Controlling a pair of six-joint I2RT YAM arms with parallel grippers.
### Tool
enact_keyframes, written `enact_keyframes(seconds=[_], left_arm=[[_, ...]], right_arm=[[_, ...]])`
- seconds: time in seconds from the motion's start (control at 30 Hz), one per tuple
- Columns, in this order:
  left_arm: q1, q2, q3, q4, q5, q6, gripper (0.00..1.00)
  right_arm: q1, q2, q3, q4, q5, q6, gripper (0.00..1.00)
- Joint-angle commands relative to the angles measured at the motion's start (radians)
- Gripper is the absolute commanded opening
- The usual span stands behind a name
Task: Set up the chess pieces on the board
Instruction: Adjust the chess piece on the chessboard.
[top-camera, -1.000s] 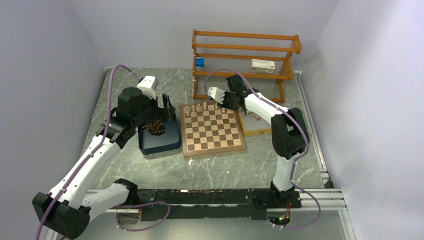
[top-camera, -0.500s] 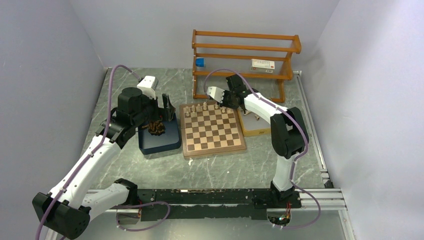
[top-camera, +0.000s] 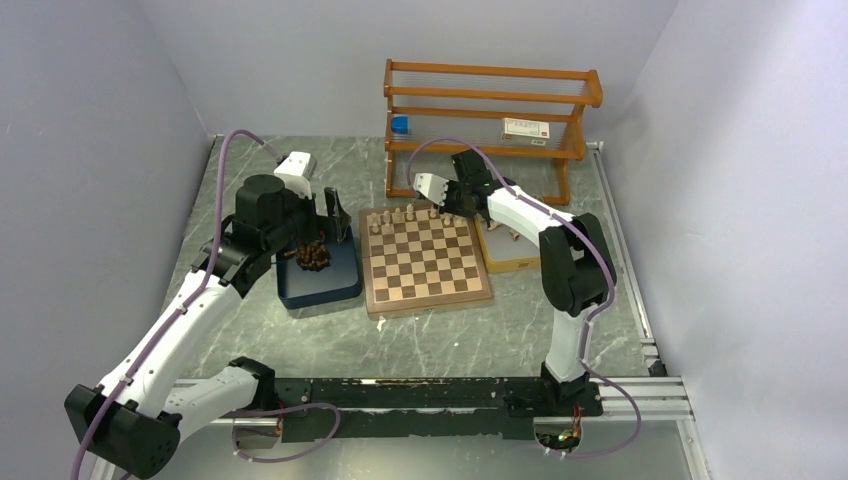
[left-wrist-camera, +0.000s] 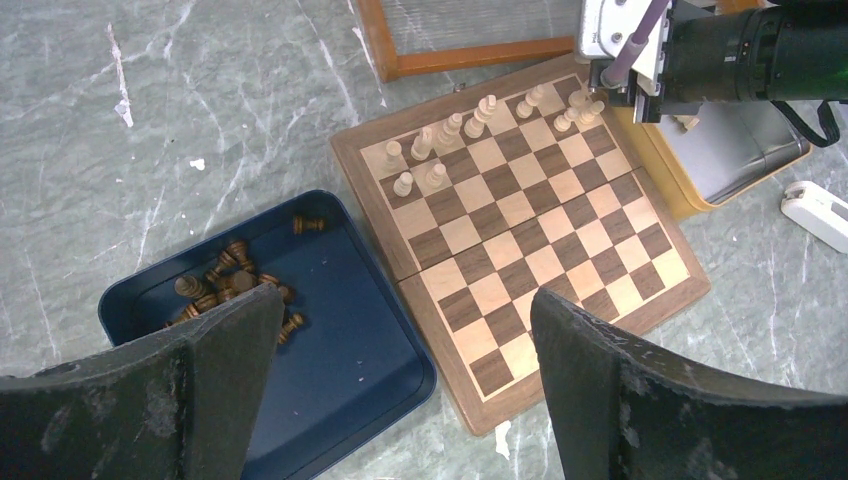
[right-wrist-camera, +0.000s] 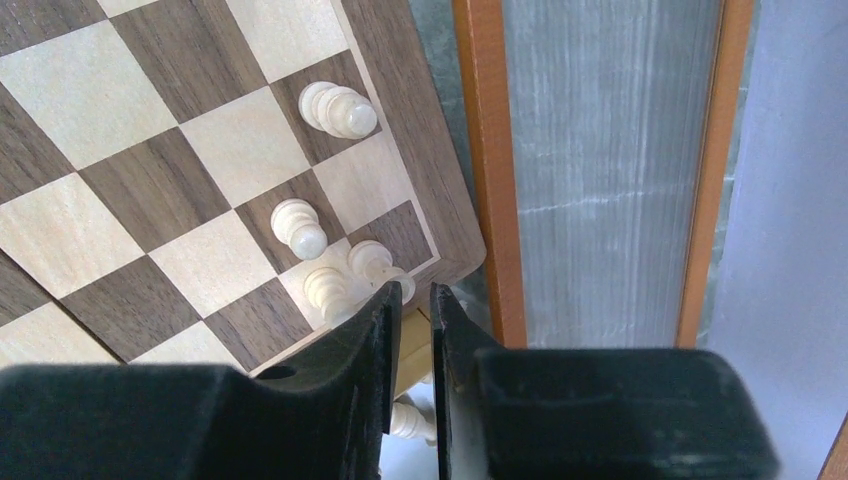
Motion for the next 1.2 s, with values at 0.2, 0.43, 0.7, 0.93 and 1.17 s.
enact_keyframes(seconds=[0.2,0.43,0.7,0.93,1.17], left_arm=[[0.001,-0.014,-0.004,0.007,-0.013,0.004,0.98],[0.001,-0.014,-0.003,0.006,-0.014,0.005,0.98],[0.001,-0.013,-0.003,0.007,-0.013,0.004,0.98],[0.001,-0.016,-0.004,0.007,-0.010,0.004,0.98],[0.001,-0.019,-0.005,0.011,-0.003,0.003,0.98]], right_arm=[[0.000,0.043,0.012,0.012,0.000,-0.009,0.20],[0.000,0.050,0.018,0.020,-0.001,-0.011,0.20],[-0.004,0.000,0.000,0.050,-0.009,0.018,0.19],[-0.015,-0.044,-0.006,0.079,-0.021,0.105,0.22],[-0.029,-0.050,0.003,0.062,-0.028,0.192,0.23]])
